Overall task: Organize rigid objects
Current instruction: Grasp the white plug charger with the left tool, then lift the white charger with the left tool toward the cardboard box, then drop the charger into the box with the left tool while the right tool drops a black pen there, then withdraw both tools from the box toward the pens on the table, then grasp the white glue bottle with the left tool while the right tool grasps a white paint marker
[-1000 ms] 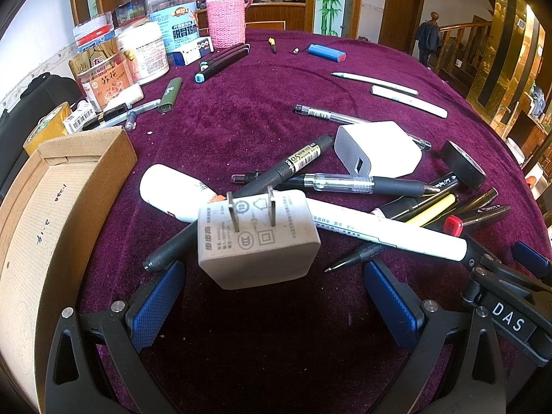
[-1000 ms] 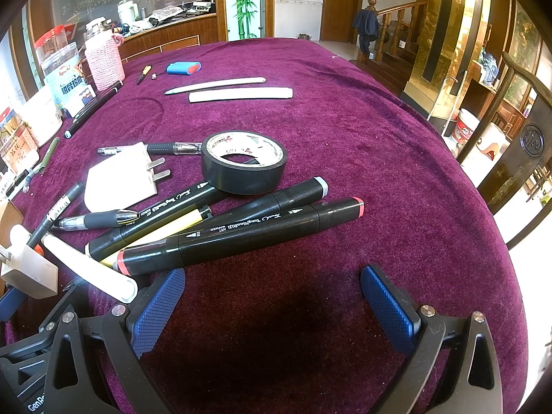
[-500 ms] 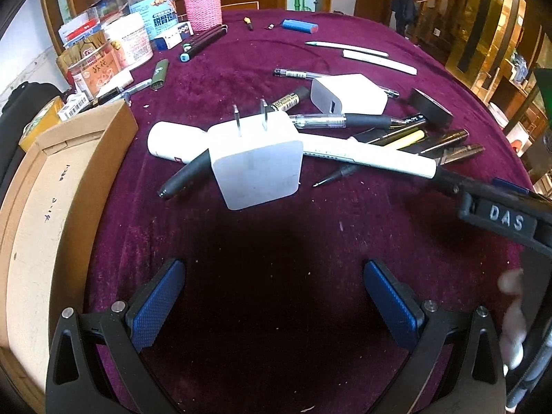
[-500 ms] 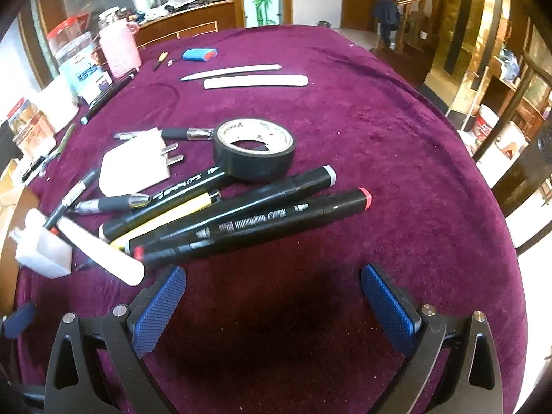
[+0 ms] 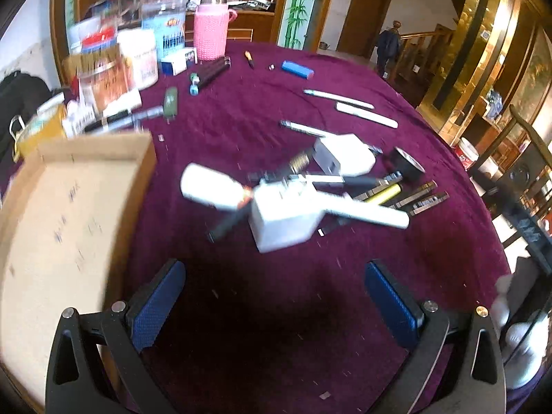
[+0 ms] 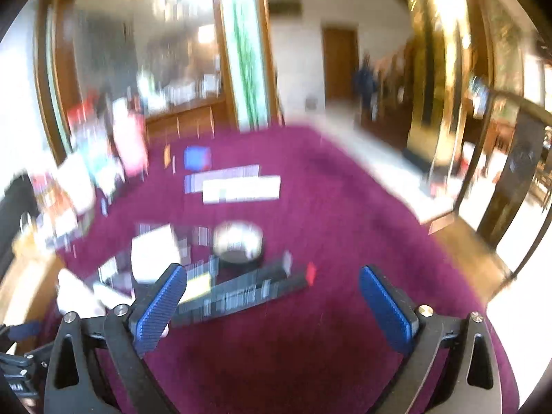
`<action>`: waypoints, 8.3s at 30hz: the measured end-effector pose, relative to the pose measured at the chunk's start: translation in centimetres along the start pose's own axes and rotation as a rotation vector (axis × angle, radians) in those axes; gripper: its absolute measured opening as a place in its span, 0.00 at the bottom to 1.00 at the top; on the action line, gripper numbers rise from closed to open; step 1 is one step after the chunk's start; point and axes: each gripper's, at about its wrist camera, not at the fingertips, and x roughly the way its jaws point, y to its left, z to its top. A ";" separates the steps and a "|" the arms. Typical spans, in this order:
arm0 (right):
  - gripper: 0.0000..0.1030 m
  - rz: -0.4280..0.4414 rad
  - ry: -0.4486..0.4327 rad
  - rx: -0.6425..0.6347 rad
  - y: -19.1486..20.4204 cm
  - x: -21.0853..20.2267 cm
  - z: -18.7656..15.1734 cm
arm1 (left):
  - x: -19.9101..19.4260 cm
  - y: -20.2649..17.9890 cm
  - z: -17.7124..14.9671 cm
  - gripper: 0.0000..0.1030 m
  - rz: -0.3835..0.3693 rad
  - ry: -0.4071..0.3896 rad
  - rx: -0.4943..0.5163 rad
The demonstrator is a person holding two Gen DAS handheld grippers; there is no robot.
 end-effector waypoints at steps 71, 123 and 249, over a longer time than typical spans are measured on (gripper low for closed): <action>0.99 0.055 0.296 0.229 -4.1 6.5 -2.2 | -6.4 1.6 -3.6 0.20 -0.335 -0.050 0.049; 0.13 0.362 0.608 -0.069 20.4 10.8 -1.4 | -11.2 9.7 -7.8 0.21 -0.450 -0.120 -0.135; 0.58 0.674 0.495 -0.089 8.4 6.6 -4.4 | 6.0 2.6 5.1 0.25 0.051 0.155 -0.076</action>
